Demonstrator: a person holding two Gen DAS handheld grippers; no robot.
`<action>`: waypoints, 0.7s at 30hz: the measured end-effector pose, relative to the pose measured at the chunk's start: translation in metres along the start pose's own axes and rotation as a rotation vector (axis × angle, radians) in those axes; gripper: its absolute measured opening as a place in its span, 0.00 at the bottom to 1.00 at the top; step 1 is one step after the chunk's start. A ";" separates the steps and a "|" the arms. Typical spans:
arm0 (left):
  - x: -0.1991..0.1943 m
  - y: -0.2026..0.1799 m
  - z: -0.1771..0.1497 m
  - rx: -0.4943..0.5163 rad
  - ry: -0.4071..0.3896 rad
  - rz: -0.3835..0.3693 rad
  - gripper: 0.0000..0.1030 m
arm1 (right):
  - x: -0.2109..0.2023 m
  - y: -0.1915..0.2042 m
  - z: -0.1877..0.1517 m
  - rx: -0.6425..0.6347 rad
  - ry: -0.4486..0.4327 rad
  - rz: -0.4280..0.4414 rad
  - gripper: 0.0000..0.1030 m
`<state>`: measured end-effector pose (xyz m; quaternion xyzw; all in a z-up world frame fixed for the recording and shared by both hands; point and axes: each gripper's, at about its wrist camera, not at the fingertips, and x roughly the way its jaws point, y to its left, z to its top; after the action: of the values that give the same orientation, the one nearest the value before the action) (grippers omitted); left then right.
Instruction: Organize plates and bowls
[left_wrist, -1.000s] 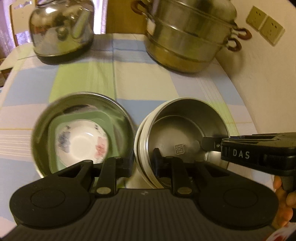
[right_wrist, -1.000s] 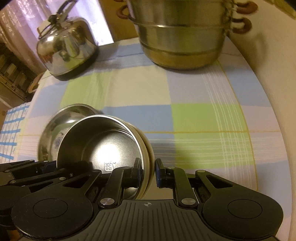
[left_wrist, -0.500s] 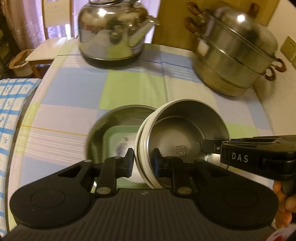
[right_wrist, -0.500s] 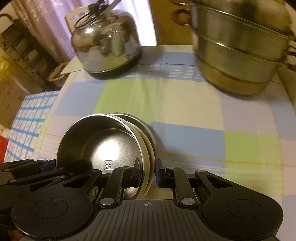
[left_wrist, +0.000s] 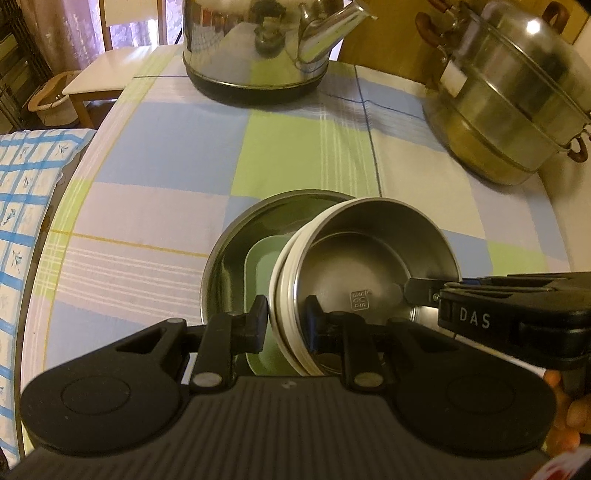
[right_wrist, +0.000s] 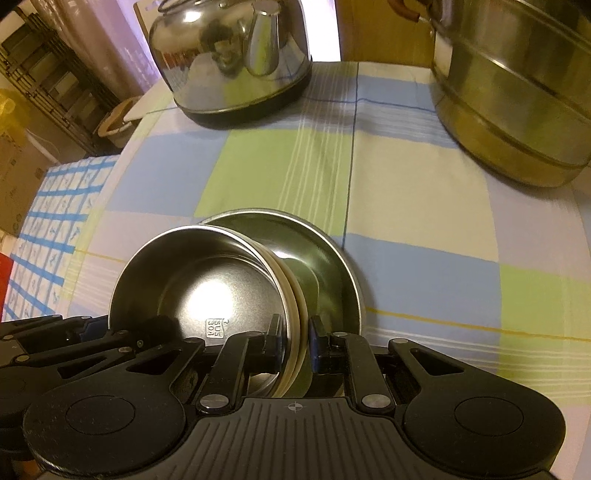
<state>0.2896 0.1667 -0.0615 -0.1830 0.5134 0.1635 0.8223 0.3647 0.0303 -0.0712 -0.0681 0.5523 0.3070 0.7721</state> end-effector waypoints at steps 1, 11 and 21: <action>0.002 0.001 0.000 -0.002 0.004 0.000 0.18 | 0.002 0.001 0.000 0.000 0.002 -0.001 0.13; 0.012 0.007 0.001 -0.010 0.036 0.002 0.18 | 0.012 0.002 0.003 -0.001 0.025 -0.010 0.13; 0.018 0.008 0.001 -0.023 0.050 0.002 0.18 | 0.019 0.004 0.003 0.000 0.028 -0.019 0.13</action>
<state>0.2942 0.1761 -0.0787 -0.1962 0.5319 0.1655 0.8070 0.3682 0.0423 -0.0858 -0.0776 0.5622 0.2985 0.7673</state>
